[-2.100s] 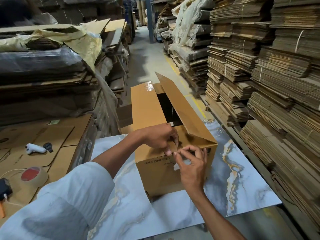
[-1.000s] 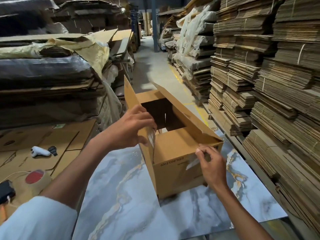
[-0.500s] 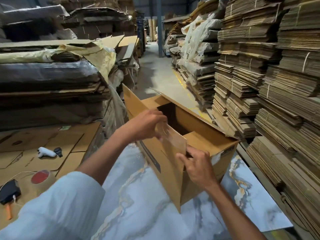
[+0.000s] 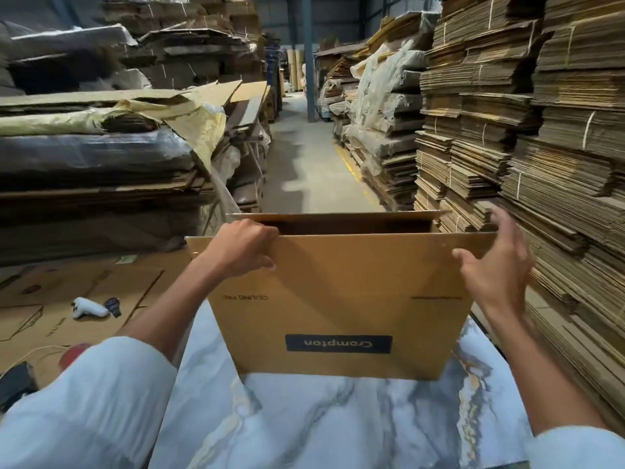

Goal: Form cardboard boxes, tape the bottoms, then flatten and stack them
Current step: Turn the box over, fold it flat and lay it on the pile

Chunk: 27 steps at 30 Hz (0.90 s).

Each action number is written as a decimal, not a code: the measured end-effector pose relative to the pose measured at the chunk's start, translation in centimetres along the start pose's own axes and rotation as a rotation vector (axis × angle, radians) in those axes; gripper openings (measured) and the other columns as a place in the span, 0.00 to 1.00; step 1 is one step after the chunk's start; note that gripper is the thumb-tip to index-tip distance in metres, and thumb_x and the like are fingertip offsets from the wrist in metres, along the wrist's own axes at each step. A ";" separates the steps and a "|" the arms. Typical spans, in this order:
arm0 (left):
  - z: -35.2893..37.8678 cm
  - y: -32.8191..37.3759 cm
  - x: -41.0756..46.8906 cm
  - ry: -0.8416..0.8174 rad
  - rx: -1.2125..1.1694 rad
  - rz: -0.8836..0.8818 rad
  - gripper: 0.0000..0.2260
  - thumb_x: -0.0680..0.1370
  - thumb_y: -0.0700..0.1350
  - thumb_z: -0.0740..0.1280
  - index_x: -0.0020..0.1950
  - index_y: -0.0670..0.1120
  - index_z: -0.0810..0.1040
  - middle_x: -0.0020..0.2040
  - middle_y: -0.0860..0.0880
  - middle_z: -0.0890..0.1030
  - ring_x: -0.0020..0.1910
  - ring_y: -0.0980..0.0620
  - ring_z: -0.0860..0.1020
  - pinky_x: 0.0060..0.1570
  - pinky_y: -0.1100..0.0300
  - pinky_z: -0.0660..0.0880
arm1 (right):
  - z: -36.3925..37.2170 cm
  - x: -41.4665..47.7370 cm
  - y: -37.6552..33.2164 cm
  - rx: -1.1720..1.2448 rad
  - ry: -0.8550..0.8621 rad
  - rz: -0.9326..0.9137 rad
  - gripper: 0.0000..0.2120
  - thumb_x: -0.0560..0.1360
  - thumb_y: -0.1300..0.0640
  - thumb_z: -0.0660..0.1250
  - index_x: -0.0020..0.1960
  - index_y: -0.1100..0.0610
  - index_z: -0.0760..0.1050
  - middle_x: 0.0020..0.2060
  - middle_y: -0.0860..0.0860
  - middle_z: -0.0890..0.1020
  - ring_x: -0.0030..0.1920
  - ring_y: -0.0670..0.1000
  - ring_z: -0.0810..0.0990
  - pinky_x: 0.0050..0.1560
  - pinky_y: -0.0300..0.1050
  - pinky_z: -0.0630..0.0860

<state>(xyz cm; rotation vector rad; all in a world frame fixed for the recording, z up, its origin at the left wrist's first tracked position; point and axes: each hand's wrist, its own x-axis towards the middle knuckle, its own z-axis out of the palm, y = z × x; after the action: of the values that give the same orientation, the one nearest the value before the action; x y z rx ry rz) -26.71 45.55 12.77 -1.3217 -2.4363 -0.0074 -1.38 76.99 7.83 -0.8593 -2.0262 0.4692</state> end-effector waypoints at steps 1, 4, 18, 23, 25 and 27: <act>-0.2 0.8 0.2 -0.001 0.003 0.022 0.17 0.70 0.58 0.78 0.50 0.50 0.78 0.43 0.53 0.80 0.42 0.51 0.80 0.39 0.55 0.78 | 0.6 0.2 -1.5 -0.089 0.040 -0.158 0.34 0.70 0.53 0.76 0.73 0.55 0.68 0.69 0.55 0.76 0.72 0.58 0.70 0.76 0.62 0.59; -0.4 3.2 0.8 -0.057 -0.006 0.054 0.19 0.67 0.62 0.77 0.50 0.52 0.80 0.41 0.53 0.81 0.41 0.51 0.80 0.41 0.53 0.81 | 2.5 -0.7 -8.0 -0.146 -0.138 -0.522 0.26 0.73 0.48 0.74 0.68 0.54 0.75 0.63 0.53 0.81 0.67 0.53 0.75 0.76 0.60 0.58; -0.3 6.3 4.6 -1.294 -0.280 -0.123 0.20 0.85 0.49 0.62 0.76 0.45 0.70 0.72 0.46 0.75 0.69 0.45 0.75 0.67 0.52 0.72 | 4.5 -7.9 -10.2 -0.018 -0.100 -0.826 0.10 0.65 0.67 0.72 0.45 0.57 0.80 0.36 0.51 0.81 0.37 0.52 0.75 0.41 0.47 0.67; 0.6 6.9 4.7 -1.129 -0.104 -0.284 0.25 0.85 0.56 0.57 0.80 0.47 0.62 0.78 0.48 0.67 0.76 0.47 0.67 0.71 0.54 0.66 | 4.3 -7.8 -10.0 -0.006 -0.097 -0.865 0.10 0.66 0.67 0.73 0.46 0.57 0.81 0.36 0.51 0.81 0.37 0.51 0.76 0.42 0.45 0.65; 0.3 5.9 4.3 -1.138 -0.180 -0.301 0.26 0.85 0.58 0.56 0.81 0.49 0.60 0.78 0.50 0.66 0.76 0.47 0.66 0.72 0.52 0.64 | 4.5 -7.6 -10.0 0.006 -0.085 -0.872 0.10 0.66 0.67 0.73 0.46 0.58 0.82 0.36 0.51 0.82 0.37 0.51 0.76 0.43 0.43 0.63; -0.2 5.0 3.5 -1.091 -0.228 -0.263 0.24 0.84 0.58 0.57 0.79 0.51 0.64 0.73 0.54 0.70 0.72 0.48 0.70 0.68 0.54 0.67 | 4.7 -7.3 -10.0 0.029 -0.073 -0.880 0.10 0.66 0.68 0.73 0.46 0.58 0.82 0.37 0.52 0.82 0.37 0.52 0.77 0.43 0.44 0.66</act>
<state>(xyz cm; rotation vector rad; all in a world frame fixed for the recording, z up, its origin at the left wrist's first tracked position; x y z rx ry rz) -24.30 51.14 13.27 -1.2572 -3.5936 0.5053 -6.40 64.77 7.04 0.1165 -2.2137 0.0251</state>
